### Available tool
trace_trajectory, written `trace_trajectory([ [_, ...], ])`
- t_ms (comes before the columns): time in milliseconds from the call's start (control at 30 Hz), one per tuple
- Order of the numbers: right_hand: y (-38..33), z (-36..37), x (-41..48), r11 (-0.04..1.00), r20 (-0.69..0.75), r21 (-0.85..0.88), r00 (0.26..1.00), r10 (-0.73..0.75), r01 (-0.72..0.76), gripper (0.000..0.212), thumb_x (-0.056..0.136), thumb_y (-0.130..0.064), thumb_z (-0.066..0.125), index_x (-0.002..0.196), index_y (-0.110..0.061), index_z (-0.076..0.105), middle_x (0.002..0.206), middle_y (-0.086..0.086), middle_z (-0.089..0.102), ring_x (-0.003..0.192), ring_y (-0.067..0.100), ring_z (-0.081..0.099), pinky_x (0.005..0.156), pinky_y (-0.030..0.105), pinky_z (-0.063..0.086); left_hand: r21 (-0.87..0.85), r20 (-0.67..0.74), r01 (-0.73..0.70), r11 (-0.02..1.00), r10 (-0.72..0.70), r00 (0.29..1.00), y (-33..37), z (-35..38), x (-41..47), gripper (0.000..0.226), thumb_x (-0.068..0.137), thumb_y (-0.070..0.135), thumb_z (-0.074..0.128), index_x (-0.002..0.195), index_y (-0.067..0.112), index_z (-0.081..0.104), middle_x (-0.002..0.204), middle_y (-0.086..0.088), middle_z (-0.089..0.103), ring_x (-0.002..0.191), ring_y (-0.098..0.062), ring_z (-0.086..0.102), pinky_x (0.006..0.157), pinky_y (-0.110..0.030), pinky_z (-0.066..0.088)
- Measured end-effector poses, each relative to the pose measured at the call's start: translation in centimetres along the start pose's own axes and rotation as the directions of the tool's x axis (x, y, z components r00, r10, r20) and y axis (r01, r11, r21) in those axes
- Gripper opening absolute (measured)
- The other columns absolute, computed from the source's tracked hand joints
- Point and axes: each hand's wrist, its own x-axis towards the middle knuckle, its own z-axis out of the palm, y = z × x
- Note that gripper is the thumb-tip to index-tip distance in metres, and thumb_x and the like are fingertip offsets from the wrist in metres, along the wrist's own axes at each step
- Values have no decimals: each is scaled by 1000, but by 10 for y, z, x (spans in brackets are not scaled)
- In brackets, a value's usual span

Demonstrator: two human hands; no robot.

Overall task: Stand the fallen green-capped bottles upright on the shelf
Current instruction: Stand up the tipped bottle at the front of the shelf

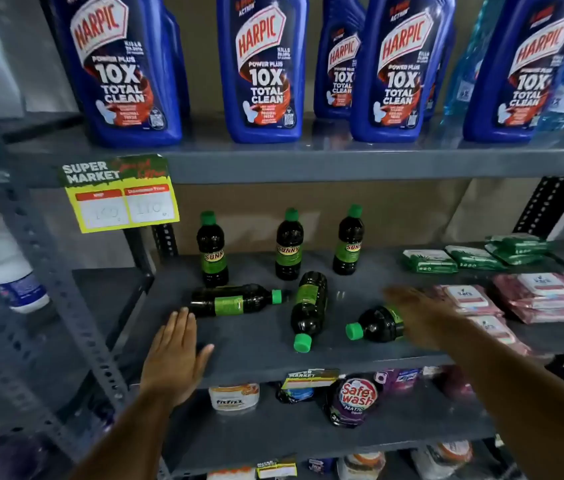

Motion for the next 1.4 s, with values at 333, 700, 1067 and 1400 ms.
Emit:
trace_trajectory([
  [333,18,34,39,992,68,-97,995,-78,85,83,84,-9,59,154,-20,17,161,3,24,145,24,31,117,37,26,-35,131,126,991,-120,984,0,11,12,88,86,66,16,150,5,5,160,-13,2,147,-25,1,119,-41,7],
  [700,27,42,62,866,-194,496,980,41,62,69,79,-23,75,140,-22,43,134,5,57,117,27,57,95,37,46,36,72,143,989,-146,987,-4,19,15,102,73,74,1,150,9,11,160,-9,10,147,-22,7,118,-38,11],
  [1067,23,55,68,238,-121,968,979,165,79,49,78,-9,78,114,-33,55,112,-3,68,104,13,65,103,50,47,52,77,148,988,-151,986,-2,17,14,100,74,73,1,150,9,10,160,-8,8,147,-20,5,119,-39,9],
  [1400,9,68,82,467,-223,884,887,405,10,84,48,-56,90,115,-25,51,113,3,63,101,20,63,82,39,54,60,76,148,987,-152,985,-1,17,14,100,74,73,3,150,9,12,160,-8,10,146,-21,7,118,-39,11],
])
